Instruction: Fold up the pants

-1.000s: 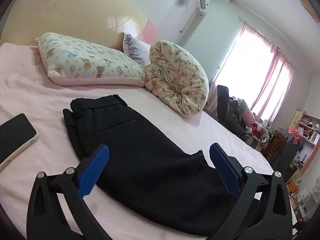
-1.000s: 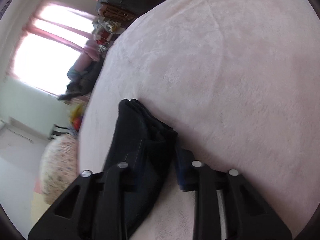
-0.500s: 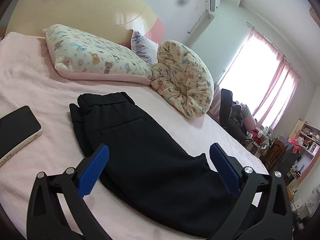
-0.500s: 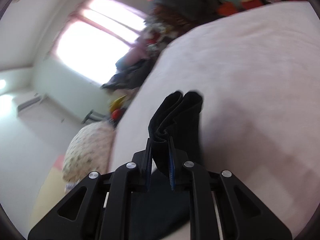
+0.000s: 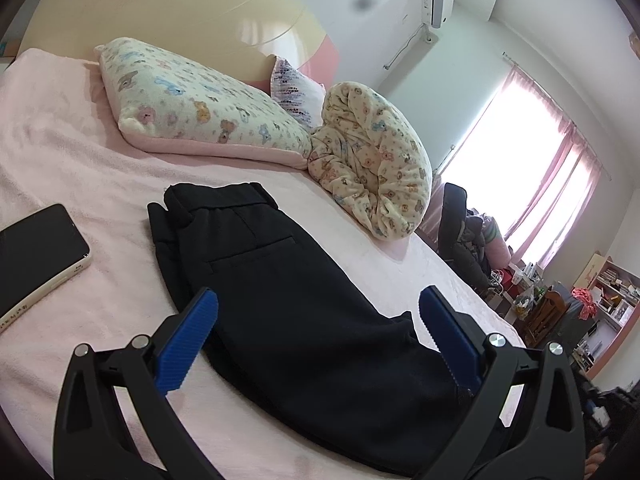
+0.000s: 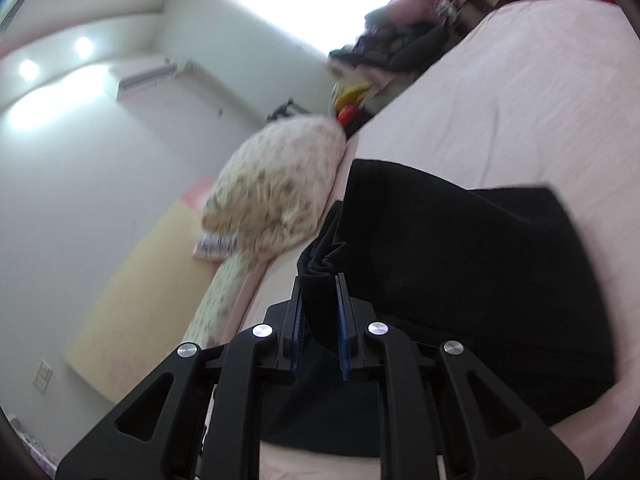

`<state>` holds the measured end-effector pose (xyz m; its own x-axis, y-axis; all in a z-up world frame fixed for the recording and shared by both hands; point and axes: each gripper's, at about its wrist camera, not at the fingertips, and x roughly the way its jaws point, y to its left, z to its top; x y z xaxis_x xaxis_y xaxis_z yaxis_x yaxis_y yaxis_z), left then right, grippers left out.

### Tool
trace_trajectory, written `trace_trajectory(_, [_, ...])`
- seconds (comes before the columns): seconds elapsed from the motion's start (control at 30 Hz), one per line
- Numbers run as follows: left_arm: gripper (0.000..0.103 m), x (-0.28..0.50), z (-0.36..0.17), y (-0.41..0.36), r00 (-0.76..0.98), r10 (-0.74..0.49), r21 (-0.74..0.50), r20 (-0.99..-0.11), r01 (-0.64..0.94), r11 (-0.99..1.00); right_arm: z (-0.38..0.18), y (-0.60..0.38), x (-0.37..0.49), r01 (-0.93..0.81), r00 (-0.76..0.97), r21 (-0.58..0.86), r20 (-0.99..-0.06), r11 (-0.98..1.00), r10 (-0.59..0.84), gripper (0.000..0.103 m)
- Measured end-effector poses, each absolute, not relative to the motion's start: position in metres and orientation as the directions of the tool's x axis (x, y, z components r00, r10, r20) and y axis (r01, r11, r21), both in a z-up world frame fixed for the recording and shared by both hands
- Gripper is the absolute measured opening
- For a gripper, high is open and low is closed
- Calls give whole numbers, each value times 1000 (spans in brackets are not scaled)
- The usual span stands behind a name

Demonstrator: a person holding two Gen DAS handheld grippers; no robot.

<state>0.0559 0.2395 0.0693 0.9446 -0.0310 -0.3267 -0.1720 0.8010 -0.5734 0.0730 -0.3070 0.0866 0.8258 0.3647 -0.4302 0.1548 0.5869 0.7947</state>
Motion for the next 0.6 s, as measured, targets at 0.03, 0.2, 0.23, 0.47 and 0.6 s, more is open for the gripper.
trace_trajectory(0.03, [101, 56, 69, 240, 944, -33, -577, -327, -172, 798, 81, -297, 79, 154, 813, 797, -438, 583, 384, 15])
trace_trajectory(0.2, [101, 56, 68, 247, 942, -47, -605, -332, -174, 777, 65, -254, 98, 131, 768, 808, -449, 575, 456, 15])
trace_trajectory(0.23, [101, 56, 67, 248, 942, -52, -613, -332, -173, 771, 66, -243, 101, 125, 762, 807, -450, 577, 465, 15])
trace_trajectory(0.47, [101, 53, 68, 250, 942, -66, -629, -328, -166, 760, 45, -180, 115, 99, 692, 772, -506, 627, 514, 15])
trace_trajectory(0.6, [101, 53, 68, 251, 942, -69, -632, -329, -166, 757, 22, -139, 117, 84, 604, 659, -630, 748, 487, 16])
